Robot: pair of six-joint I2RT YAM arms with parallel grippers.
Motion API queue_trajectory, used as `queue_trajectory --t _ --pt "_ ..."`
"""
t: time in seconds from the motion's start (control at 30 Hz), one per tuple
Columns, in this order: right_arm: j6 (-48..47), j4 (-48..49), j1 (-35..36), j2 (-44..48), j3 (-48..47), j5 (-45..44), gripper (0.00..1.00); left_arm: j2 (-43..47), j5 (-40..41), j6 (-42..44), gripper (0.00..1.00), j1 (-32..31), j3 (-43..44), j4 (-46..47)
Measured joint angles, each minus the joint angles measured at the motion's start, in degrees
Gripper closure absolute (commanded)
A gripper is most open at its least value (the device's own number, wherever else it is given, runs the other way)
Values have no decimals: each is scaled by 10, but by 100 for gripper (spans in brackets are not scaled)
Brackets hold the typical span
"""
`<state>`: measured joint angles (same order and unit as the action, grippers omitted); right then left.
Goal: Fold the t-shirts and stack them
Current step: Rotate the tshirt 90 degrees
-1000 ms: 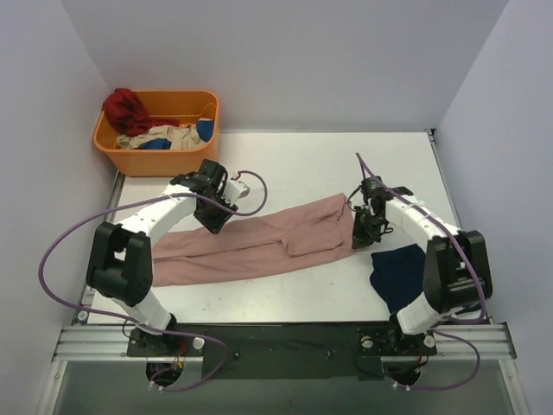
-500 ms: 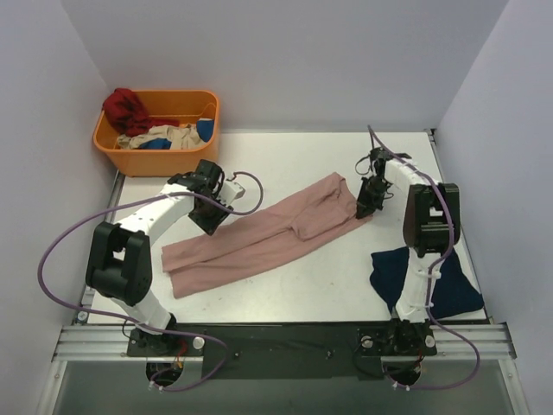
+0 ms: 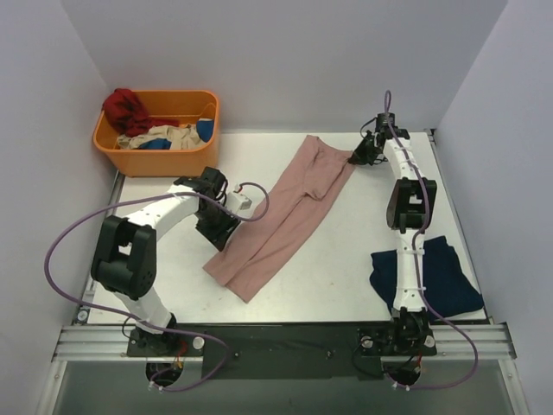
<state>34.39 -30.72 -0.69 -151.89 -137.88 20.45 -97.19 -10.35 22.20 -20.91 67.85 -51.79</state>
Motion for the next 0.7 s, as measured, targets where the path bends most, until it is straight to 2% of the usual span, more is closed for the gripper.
queue_trajectory --t 0.07,0.13,0.17,0.3,0.4,0.57,0.7 --pt "28 30 -7 -12 -12 8 93 -7 -9 -2 41 0 0 -2" --pt "47 61 -12 -16 -15 11 78 -12 -17 -7 41 1 0 -1" --pt "52 73 -14 -14 -14 11 66 -13 -20 -9 41 3 0 -1" --pt "51 121 -18 46 48 9 45 -13 -21 -20 38 10 -3 3" --pt "43 136 -20 136 120 5 41 -11 -16 -24 34 12 -16 9" --pt "33 136 -7 325 246 -30 41 6 1 -31 33 15 -41 10" --pt "36 134 57 492 435 -75 41 14 -1 -51 34 45 -36 8"
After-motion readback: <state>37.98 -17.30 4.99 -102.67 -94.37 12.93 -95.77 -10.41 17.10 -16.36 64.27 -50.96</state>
